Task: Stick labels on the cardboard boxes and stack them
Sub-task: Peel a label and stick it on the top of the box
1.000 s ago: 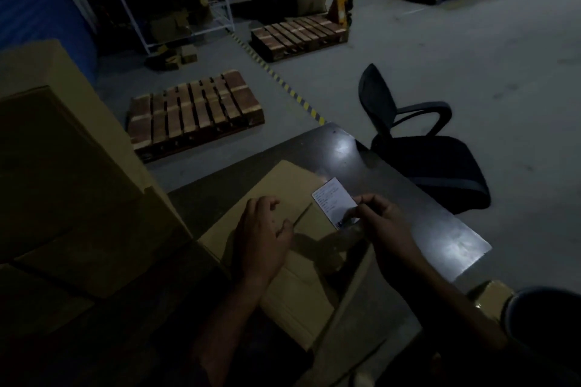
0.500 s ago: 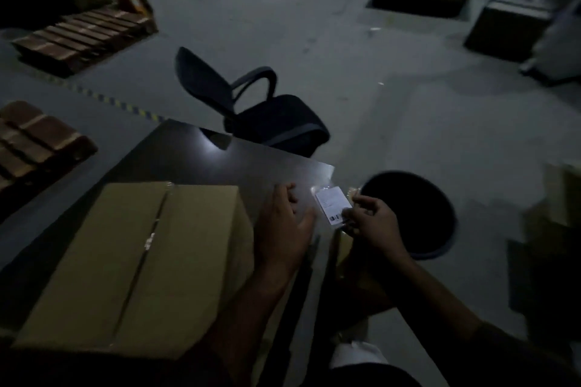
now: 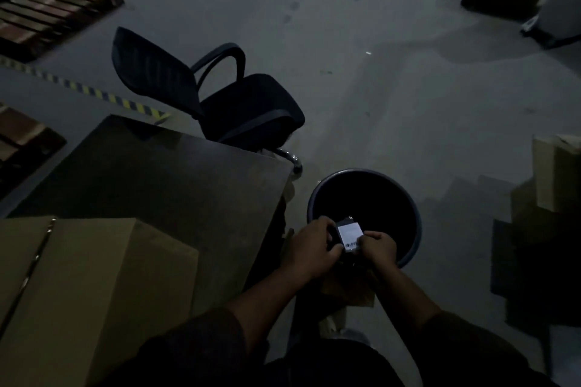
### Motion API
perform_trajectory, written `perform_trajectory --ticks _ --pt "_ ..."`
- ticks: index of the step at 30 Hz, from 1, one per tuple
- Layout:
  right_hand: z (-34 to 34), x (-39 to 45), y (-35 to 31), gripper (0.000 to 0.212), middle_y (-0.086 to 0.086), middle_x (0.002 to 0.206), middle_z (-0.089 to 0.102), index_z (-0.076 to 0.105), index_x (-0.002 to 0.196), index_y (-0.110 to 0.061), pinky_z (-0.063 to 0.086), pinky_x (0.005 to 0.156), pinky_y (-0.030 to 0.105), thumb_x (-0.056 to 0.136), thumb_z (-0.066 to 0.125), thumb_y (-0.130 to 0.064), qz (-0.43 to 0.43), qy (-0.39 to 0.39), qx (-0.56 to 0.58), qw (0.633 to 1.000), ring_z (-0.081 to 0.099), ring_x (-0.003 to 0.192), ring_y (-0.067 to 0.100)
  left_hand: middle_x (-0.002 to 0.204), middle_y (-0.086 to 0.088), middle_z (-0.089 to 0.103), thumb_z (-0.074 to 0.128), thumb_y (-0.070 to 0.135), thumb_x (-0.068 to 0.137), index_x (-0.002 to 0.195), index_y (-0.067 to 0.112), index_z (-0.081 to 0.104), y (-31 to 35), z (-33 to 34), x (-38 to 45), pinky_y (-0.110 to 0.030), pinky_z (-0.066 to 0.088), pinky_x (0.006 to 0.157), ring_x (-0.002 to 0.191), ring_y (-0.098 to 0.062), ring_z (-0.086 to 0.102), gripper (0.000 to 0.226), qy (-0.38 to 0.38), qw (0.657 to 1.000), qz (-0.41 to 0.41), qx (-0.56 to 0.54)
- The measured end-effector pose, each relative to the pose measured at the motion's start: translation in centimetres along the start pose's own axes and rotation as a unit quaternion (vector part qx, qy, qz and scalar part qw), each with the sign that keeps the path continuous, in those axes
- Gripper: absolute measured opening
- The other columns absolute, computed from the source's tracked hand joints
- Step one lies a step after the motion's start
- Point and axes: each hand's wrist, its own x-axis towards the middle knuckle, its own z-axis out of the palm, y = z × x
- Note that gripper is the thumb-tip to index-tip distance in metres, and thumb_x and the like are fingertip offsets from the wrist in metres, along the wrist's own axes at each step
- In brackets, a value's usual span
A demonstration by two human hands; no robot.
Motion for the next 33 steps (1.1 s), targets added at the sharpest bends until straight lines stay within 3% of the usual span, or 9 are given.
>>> perform_trajectory --ticks 3,8,11,15,18,20,24,33 --pt "0.3 3.0 0.1 0.03 0.021 0.111 0.07 0.07 0.113 -0.005 0.06 0.085 0.05 0.084 0.062 0.0 0.016 0.006 -0.026 1.0 0.067 0.097 0.038 0.108 0.008 0.064 0.074 0.039 0.092 0.134 0.027 0.055 -0.2 0.9 1.6 -0.043 0.057 0.089 0.095 -0.015 0.066 0.047 -0.011 1.0 -0.029 0.004" --pt "0.7 5.8 -1.2 0.033 0.018 0.121 0.068 0.068 0.123 -0.005 0.05 0.086 0.036 0.096 0.068 -0.023 0.011 -0.015 -0.088 0.996 0.064 0.109 0.037 0.107 0.009 0.063 0.073 0.037 0.093 0.135 0.027 0.055 0.0 1.3 3.3 -0.042 0.057 0.088 0.094 -0.014 0.066 0.047 -0.001 0.998 -0.059 0.004" --pt "0.6 6.2 -1.6 0.034 0.016 0.127 0.066 0.067 0.124 -0.007 0.047 0.092 0.033 0.097 0.068 -0.027 -0.005 -0.019 -0.145 0.989 0.061 0.117 0.036 0.107 0.009 0.063 0.073 0.038 0.094 0.136 0.026 0.056 0.2 1.0 4.2 -0.043 0.058 0.089 0.095 -0.014 0.066 0.047 0.005 0.997 -0.072 -0.001" --pt "1.3 4.9 -2.5 0.011 0.005 0.108 0.072 0.073 0.102 -0.017 0.043 0.079 0.027 0.096 0.066 -0.022 -0.068 -0.068 -0.163 0.982 0.064 0.095 0.02 0.104 0.01 0.064 0.071 0.038 0.095 0.133 0.027 0.057 0.2 1.0 4.8 -0.043 0.058 0.088 0.094 -0.013 0.066 0.043 0.03 0.996 -0.081 -0.007" --pt "2.3 2.5 -4.1 0.007 0.0 0.097 0.073 0.07 0.09 -0.022 0.053 0.079 0.034 0.096 0.066 -0.02 -0.139 -0.125 -0.123 0.975 0.067 0.09 0.016 0.105 0.011 0.066 0.07 0.037 0.096 0.131 0.029 0.058 0.2 0.3 4.8 -0.041 0.059 0.087 0.092 -0.008 0.067 0.038 0.071 0.992 -0.1 -0.039" --pt "2.8 0.4 -5.7 0.008 -0.004 0.091 0.072 0.071 0.089 -0.024 0.056 0.079 0.032 0.096 0.067 -0.02 -0.203 -0.171 -0.11 0.958 0.068 0.087 0.012 0.103 0.011 0.068 0.071 0.033 0.096 0.127 0.028 0.06 0.4 -0.9 4.5 -0.039 0.06 0.084 0.09 -0.007 0.068 0.033 0.119 0.983 -0.109 -0.082" --pt "4.4 -4.4 -9.3 0.011 -0.005 0.082 0.072 0.069 0.086 -0.02 0.049 0.068 0.015 0.095 0.068 -0.014 -0.307 -0.245 -0.085 0.916 0.066 0.075 -0.001 0.1 0.012 0.073 0.069 0.035 0.097 0.12 0.031 0.064 0.8 -5.1 2.3 -0.035 0.06 0.08 0.086 -0.004 0.07 0.024 0.221 0.958 -0.117 -0.14" --pt "12.7 -17.4 -12.8 0.007 -0.004 0.081 0.072 0.067 0.091 -0.019 0.056 0.07 0.027 0.097 0.067 -0.014 -0.433 -0.426 -0.065 0.791 0.068 0.074 0.005 0.097 0.013 0.07 0.067 0.027 0.095 0.103 0.033 0.067 -1.7 -17.0 -8.8 -0.039 0.059 0.072 0.084 -0.003 0.067 0.011 0.439 0.887 -0.113 -0.089"
